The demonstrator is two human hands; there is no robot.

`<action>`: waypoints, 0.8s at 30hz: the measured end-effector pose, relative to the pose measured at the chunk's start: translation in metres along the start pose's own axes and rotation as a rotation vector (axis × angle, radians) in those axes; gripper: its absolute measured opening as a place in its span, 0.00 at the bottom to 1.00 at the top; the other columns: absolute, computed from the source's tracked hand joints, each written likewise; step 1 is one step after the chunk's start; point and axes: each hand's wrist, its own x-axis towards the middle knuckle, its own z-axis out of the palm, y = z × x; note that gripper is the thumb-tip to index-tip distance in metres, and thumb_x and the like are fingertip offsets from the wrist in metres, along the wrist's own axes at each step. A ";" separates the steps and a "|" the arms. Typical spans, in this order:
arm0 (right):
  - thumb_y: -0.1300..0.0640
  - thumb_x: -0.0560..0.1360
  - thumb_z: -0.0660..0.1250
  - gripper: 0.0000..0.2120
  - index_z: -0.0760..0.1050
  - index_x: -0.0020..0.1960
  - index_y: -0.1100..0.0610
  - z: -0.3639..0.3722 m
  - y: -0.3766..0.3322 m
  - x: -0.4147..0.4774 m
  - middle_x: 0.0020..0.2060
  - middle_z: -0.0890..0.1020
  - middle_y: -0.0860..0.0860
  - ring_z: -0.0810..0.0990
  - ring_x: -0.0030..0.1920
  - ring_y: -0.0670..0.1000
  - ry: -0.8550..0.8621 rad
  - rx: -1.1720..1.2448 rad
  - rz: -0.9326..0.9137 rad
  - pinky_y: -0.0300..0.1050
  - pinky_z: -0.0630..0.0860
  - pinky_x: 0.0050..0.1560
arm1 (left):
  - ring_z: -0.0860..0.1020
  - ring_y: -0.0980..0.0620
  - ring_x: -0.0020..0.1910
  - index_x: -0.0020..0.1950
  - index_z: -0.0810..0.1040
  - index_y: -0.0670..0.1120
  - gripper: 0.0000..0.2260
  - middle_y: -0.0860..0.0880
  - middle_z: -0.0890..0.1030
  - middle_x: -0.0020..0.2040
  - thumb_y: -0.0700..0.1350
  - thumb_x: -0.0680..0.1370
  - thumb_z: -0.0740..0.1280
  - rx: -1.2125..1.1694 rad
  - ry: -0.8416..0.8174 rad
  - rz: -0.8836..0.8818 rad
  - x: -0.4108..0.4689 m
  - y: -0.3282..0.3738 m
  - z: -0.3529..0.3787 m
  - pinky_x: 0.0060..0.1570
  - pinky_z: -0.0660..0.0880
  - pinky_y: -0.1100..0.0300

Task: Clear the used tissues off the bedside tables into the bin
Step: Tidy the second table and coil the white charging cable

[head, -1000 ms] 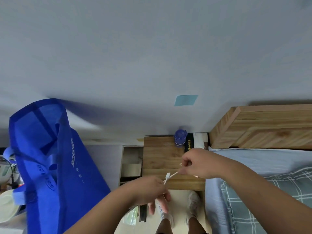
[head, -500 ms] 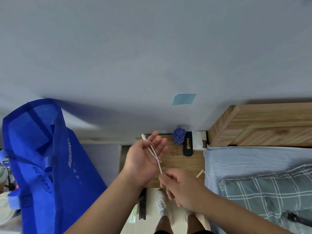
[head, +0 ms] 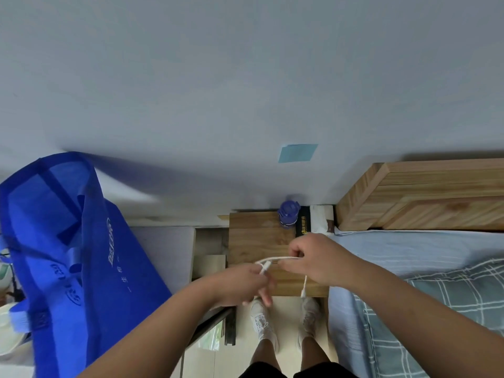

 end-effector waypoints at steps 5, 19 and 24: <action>0.45 0.80 0.62 0.15 0.78 0.38 0.49 0.019 -0.018 -0.011 0.26 0.74 0.46 0.69 0.28 0.47 -0.073 0.415 -0.046 0.46 0.67 0.33 | 0.75 0.57 0.33 0.55 0.86 0.48 0.20 0.56 0.83 0.38 0.53 0.76 0.58 -0.699 0.336 0.062 0.020 0.009 0.004 0.30 0.69 0.62; 0.33 0.79 0.58 0.19 0.78 0.42 0.45 0.036 -0.007 -0.029 0.29 0.75 0.44 0.70 0.29 0.45 -0.111 0.336 -0.133 0.43 0.68 0.35 | 0.54 0.54 0.22 0.36 0.72 0.50 0.10 0.55 0.64 0.23 0.43 0.78 0.59 -1.250 -0.202 0.461 -0.012 0.042 -0.028 0.21 0.52 0.61; 0.36 0.75 0.69 0.19 0.73 0.32 0.45 -0.004 0.004 -0.014 0.28 0.72 0.44 0.68 0.30 0.43 -0.179 0.051 -0.016 0.43 0.67 0.35 | 0.62 0.54 0.26 0.36 0.71 0.51 0.13 0.57 0.68 0.25 0.48 0.80 0.61 -0.071 -0.285 0.118 -0.019 0.023 0.003 0.24 0.60 0.64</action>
